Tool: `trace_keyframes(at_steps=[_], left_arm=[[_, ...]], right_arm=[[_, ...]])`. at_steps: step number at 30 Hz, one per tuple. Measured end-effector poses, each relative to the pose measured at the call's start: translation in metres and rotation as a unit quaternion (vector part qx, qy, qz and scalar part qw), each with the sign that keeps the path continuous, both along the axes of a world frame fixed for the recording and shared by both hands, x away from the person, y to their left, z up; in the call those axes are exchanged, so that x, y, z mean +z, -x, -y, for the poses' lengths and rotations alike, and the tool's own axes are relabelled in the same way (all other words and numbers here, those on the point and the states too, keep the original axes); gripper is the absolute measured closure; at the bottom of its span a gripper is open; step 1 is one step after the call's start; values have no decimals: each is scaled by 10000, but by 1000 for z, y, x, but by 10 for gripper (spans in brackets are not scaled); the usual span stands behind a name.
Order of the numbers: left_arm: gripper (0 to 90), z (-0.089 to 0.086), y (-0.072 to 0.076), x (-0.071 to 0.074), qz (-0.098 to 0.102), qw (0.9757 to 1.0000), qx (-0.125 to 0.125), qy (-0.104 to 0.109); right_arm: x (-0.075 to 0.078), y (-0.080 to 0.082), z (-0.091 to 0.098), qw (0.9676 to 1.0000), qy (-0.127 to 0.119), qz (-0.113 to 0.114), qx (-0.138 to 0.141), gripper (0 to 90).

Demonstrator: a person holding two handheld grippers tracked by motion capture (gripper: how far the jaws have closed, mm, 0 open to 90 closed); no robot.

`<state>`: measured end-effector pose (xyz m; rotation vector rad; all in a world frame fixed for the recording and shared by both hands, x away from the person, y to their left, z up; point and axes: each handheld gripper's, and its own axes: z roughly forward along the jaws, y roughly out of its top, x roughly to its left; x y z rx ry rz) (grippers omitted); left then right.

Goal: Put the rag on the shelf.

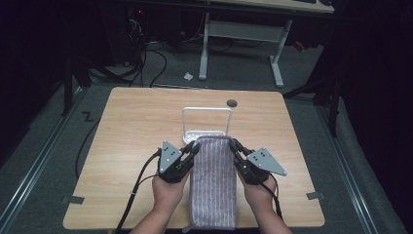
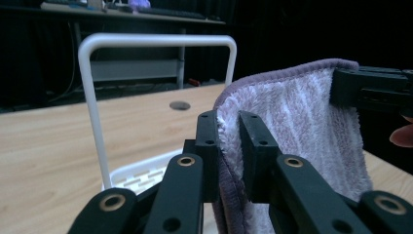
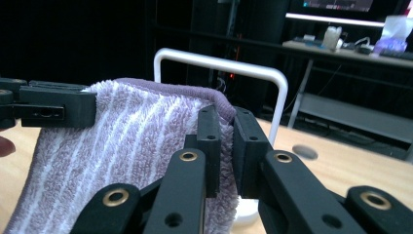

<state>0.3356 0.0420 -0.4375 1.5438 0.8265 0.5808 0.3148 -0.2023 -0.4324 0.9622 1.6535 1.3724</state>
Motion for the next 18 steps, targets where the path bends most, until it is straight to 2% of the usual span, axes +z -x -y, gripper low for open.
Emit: trace_keyframes(at_steps=[1,8,14,18], left_arm=[[796,0,0,0,0,10000,0,0],[796,0,-2,26,314,9995,32,76],[798,1,-5,51,615,9981,29,86],[799,1,-6,61,727,9973,33,102]], right_arm=[[0,0,0,10000,0,0,0,836],[23,-3,0,9996,-121,268,-22,836],[45,-5,1,9985,-193,519,-34,837],[56,-6,2,9979,-212,619,-30,837]])
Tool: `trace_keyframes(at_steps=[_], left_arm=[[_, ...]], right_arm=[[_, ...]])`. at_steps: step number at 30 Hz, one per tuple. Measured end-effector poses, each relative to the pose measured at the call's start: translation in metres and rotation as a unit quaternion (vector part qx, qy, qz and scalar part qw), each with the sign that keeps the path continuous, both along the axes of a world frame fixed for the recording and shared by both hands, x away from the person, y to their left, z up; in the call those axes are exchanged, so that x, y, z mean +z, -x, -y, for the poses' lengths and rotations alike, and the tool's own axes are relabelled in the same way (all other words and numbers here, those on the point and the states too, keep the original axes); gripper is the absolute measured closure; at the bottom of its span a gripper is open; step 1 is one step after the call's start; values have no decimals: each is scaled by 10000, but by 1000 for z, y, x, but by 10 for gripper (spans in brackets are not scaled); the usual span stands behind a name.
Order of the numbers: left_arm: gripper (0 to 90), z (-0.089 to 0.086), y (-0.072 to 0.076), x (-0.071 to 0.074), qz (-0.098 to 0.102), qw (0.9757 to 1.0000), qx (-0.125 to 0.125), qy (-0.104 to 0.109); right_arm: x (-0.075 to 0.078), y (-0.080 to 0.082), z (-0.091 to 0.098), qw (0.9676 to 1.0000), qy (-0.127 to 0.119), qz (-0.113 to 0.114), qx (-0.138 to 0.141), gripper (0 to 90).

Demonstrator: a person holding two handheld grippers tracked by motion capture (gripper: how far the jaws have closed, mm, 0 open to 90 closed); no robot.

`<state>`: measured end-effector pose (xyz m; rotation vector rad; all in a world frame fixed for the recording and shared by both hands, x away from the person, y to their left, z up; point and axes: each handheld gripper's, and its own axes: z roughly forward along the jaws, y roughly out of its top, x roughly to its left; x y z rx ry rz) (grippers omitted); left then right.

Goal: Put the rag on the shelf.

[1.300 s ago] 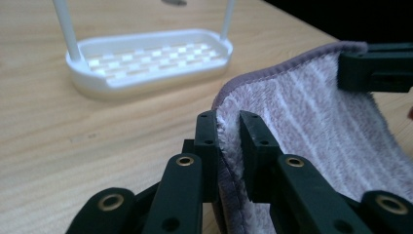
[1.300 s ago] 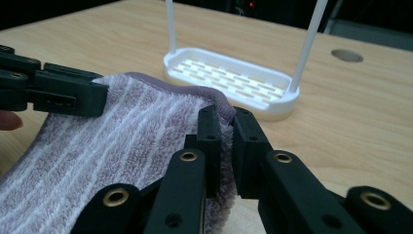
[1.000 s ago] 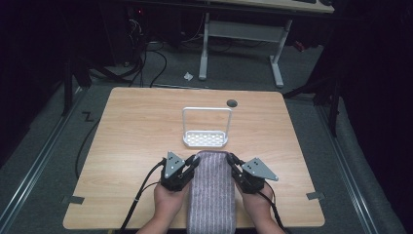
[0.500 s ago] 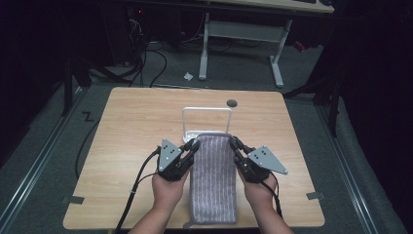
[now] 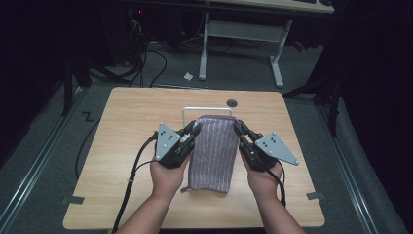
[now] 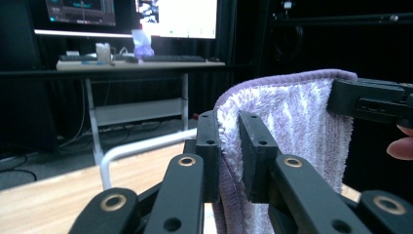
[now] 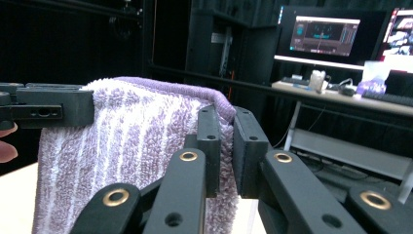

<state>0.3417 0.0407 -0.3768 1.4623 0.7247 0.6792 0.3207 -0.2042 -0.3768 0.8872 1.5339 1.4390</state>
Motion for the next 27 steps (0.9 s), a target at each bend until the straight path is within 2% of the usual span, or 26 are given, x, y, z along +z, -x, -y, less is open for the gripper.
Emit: trace_keyframes(at_steps=[2,5,12,17,20,21,22,24,27], left_arm=[[799,0,0,6,90,10000,35,4],[800,-1,-2,12,160,9999,45,19],[801,-2,-7,19,216,9997,85,20],[802,-3,-19,29,240,9997,101,-42],[801,-3,-27,36,302,9994,125,-73],[801,-3,-30,38,317,9994,113,-89],[802,-3,-37,43,351,9992,141,-115],[802,-3,-41,46,352,9992,152,-129],[802,-4,-56,52,393,9989,210,-141]], right_arm=[[10,-1,0,9999,-9,103,5,837],[18,-2,-1,9998,-26,181,15,837],[27,-6,-3,9997,-10,238,25,837],[37,-14,-4,9997,7,235,39,837],[48,-25,-6,9997,6,249,8,838],[48,-25,-6,9997,6,249,8,838],[53,-32,-7,9996,-1,266,-14,838],[56,-36,-8,9996,-7,271,-25,838],[63,-54,-11,9997,-44,255,-41,838]])
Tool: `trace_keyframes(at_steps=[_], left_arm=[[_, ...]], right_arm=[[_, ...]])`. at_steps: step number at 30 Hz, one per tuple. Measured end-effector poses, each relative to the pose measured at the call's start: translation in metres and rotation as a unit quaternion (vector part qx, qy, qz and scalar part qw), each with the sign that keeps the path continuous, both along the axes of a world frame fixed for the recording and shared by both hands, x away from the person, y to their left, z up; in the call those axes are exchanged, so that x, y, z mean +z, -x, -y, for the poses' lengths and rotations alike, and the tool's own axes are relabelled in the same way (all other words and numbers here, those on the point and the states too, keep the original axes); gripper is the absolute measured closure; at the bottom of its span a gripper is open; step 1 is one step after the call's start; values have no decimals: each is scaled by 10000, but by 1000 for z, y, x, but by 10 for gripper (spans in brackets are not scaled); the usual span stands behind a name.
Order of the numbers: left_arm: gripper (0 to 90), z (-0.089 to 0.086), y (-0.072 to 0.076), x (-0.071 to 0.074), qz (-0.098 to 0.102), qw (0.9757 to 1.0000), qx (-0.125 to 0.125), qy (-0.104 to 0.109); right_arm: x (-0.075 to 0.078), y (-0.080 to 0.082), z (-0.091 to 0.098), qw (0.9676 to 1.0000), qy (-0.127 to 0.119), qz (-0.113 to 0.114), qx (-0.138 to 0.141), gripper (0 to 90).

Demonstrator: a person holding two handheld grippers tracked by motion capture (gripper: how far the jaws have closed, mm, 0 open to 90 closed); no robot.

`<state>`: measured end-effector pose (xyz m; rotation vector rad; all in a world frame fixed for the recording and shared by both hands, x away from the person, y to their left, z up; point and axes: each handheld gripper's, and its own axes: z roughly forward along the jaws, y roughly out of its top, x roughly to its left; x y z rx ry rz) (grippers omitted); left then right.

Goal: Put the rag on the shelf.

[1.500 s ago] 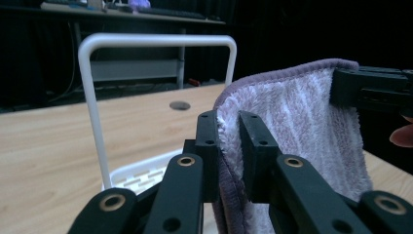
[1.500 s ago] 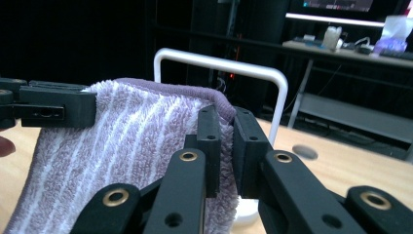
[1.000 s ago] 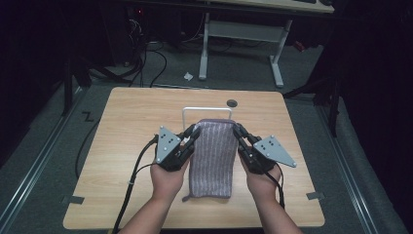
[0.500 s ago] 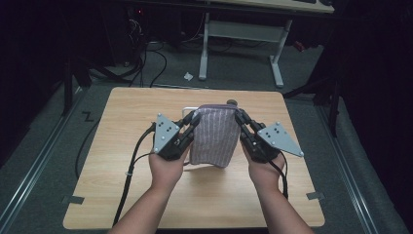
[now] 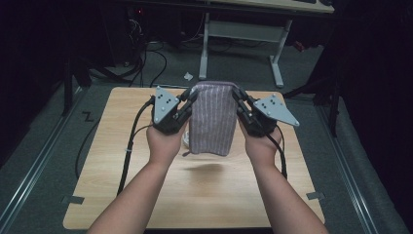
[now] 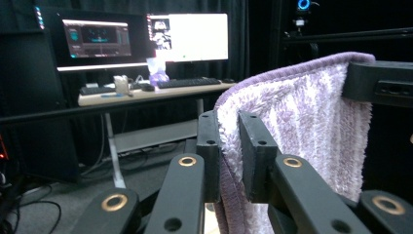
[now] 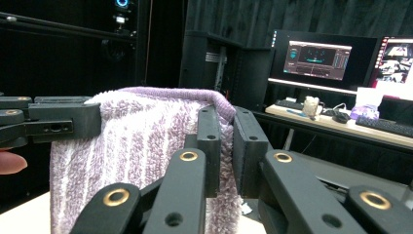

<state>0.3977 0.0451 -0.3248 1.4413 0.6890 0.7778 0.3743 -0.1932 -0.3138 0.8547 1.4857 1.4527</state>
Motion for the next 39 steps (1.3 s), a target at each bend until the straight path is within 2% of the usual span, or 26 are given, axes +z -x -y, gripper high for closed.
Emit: trace_keyframes(at_steps=[1,2,3,7,13,19,21,22,23,24,25,26,27,28,30,32,33,34,35,36,37,38,39], left_arm=[[802,-1,-5,2,12,10000,40,2],[802,-1,-11,4,5,10000,69,-3],[802,-1,-16,5,14,10000,93,-10],[802,-2,-36,9,0,9998,200,-50],[802,-3,-61,8,-189,9996,230,-15],[800,1,-79,9,-143,9995,201,-183],[800,3,-86,9,-175,9993,235,-224],[797,5,-96,7,-295,9989,257,-254],[795,5,-96,7,-295,9989,257,-254],[794,5,-101,6,-372,9983,293,-351],[794,4,-106,3,-440,9979,346,-340],[791,4,-110,1,-523,9973,378,-349],[791,3,-113,-2,-576,9967,425,-384],[791,3,-117,-4,-623,9959,483,-435],[789,2,-124,-9,-785,9947,511,-429],[782,2,-130,-15,-950,9932,519,-432],[782,2,-133,-18,-1031,9923,521,-449],[782,3,-135,-21,-1106,9914,524,-459],[782,4,-137,-24,-1190,9902,528,-496],[779,5,-140,-28,-1287,9889,528,-525],[779,7,-142,-32,-1441,9866,533,-556],[768,8,-145,-36,-1633,9838,524,-524],[735,7,-148,-39,-1815,9814,453,-440]], right_arm=[[0,0,0,10000,0,0,0,838],[3,-11,-2,10000,-18,-16,6,838],[3,-11,-2,10000,-18,-16,6,838],[7,-35,-6,9999,-41,-91,12,838],[7,-58,-6,9998,-29,-196,-21,838],[8,-87,-3,9993,141,-294,-180,838],[8,-91,-3,9991,141,-323,-233,838],[6,-100,-4,9983,175,-435,-333,838],[5,-106,-5,9981,153,-484,-350,838],[4,-111,-4,9978,132,-566,-321,839],[4,-111,-4,9978,132,-566,-321,839],[3,-121,-6,9970,285,-672,-268,840],[3,-121,-6,9970,285,-672,-268,840],[1,-127,-9,9959,463,-756,-200,840],[-1,-130,-10,9953,537,-777,-196,840],[-8,-139,-12,9932,625,-962,-201,838],[-8,-139,-12,9932,625,-962,-201,838],[-17,-145,-14,9905,776,-1101,-294,837],[-17,-145,-14,9905,776,-1101,-294,837],[-27,-152,-13,9878,814,-1287,-338,831],[-27,-152,-13,9878,814,-1287,-338,831],[-31,-155,-12,9867,746,-1403,-329,815],[-35,-158,-12,9846,785,-1527,-322,778]])
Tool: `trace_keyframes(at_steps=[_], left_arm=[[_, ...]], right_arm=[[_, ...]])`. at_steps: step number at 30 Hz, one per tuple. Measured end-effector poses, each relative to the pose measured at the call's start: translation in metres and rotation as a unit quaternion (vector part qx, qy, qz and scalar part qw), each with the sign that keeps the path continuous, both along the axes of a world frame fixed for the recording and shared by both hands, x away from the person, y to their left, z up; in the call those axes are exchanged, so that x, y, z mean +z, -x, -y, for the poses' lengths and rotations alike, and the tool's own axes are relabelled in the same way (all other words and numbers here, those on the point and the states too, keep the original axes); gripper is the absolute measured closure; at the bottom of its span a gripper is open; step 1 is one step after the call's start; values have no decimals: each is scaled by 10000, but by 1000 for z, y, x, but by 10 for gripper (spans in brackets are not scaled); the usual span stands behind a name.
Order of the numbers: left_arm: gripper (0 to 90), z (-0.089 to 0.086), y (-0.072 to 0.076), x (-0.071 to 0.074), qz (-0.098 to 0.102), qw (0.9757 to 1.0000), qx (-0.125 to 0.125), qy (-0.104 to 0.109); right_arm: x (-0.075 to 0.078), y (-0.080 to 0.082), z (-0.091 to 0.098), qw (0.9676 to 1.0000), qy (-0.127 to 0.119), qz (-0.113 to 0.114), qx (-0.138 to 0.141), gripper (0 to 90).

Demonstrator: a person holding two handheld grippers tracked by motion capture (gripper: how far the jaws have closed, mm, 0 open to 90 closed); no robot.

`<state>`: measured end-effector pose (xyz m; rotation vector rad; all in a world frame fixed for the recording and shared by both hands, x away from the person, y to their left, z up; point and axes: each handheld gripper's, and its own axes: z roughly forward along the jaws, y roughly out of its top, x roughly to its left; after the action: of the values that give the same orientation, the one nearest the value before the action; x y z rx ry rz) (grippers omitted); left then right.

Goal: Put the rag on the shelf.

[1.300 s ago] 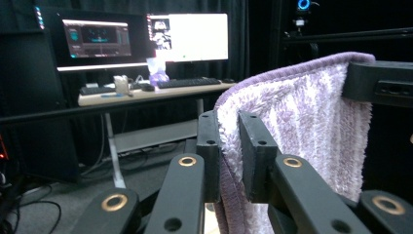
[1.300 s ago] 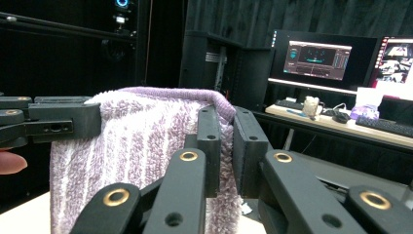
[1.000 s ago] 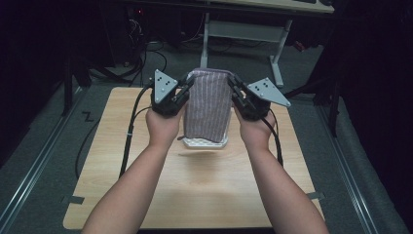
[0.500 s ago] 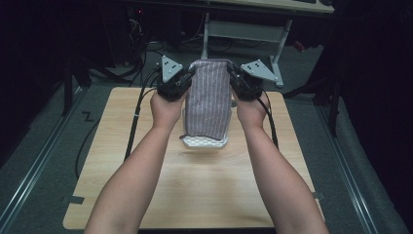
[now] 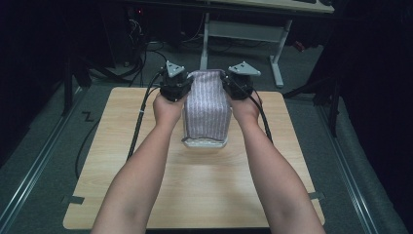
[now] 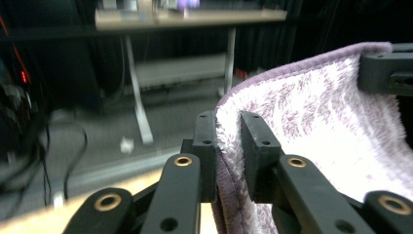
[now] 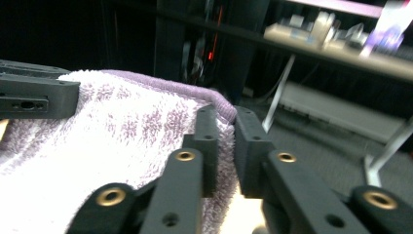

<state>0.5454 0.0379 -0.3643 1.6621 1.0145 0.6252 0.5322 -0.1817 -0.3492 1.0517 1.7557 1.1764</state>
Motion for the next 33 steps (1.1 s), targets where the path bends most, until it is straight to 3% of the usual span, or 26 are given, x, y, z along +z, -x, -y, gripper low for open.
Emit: trace_keyframes(at_steps=[2,5,9,12,24,27,33], left_arm=[[594,-3,0,-3,-66,9998,17,204],[561,-3,3,-1,-5,9996,-44,265],[545,-1,11,2,82,9996,-79,260],[543,1,20,2,203,9997,-111,111],[540,-6,43,7,284,9995,-121,30],[538,-5,49,7,303,9994,-147,-19],[551,-6,64,10,320,9992,-253,-32]], right_arm=[[-8,-1,3,9999,13,-81,-73,657],[-8,2,7,9998,-78,-176,-49,646],[-9,7,7,9999,-27,-155,6,647],[-11,16,5,9999,11,-105,55,656],[-1,38,8,9999,-68,-7,145,660],[0,49,12,9997,-191,38,169,660],[1,62,17,9997,-141,92,152,660]])
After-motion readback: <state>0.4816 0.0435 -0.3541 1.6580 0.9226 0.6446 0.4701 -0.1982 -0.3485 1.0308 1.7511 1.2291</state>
